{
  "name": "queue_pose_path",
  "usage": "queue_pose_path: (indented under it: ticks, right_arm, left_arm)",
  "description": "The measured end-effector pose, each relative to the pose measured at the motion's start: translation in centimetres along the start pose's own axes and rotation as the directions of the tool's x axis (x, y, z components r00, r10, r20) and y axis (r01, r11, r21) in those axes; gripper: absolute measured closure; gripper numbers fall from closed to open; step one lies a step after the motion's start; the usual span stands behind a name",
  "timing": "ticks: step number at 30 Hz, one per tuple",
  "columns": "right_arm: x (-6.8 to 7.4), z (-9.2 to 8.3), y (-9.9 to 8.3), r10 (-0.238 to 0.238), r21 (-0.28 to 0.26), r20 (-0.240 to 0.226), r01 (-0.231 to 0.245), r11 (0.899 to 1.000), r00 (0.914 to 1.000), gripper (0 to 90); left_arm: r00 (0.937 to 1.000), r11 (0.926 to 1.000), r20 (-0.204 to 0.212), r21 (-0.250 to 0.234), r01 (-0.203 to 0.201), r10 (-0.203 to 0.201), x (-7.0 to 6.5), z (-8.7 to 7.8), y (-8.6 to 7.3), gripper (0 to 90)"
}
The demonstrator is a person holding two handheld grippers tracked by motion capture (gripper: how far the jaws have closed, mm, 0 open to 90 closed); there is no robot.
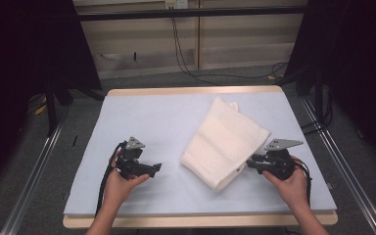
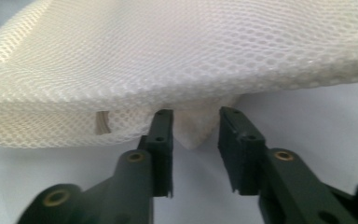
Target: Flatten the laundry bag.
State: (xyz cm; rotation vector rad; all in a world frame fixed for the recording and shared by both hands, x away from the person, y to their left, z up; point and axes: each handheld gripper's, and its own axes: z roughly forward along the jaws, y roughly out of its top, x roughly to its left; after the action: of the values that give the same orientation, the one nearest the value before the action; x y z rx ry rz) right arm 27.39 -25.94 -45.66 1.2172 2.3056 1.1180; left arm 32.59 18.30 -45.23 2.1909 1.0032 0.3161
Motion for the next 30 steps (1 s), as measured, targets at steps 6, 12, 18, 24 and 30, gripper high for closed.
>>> queue_pose_path:
  ticks: [6,12,18,24,30]
  right_arm:
    - [0.5,0.1,0.9,-0.051,-0.017,-0.010,0.051,0.999,0.9987,81.5]
    - [1.0,0.3,2.1,-0.072,-0.033,-0.019,0.072,0.997,0.9972,87.0]
    - [1.1,0.6,2.9,-0.059,-0.057,-0.024,0.057,0.997,0.9980,87.7]
    - [1.7,0.8,4.1,-0.065,-0.073,-0.019,0.063,0.995,0.9977,87.6]
    - [2.1,1.1,4.9,-0.068,-0.077,-0.019,0.067,0.995,0.9975,87.6]
  left_arm:
    - [0.9999,1.0000,0.012,0.004,-0.001,0.001,-0.1,0.2,0.0,7.0]
    - [0.9998,1.0000,0.019,-0.004,0.003,-0.003,-0.3,0.2,0.1,7.1]
    - [0.9994,1.0000,0.035,0.003,-0.007,0.007,-0.6,0.3,0.2,7.1]
    - [0.9987,0.9998,0.048,0.003,-0.019,0.019,-1.0,0.4,0.4,7.1]
    - [0.9978,0.9997,0.061,-0.001,-0.025,0.025,-1.3,0.4,0.6,7.0]
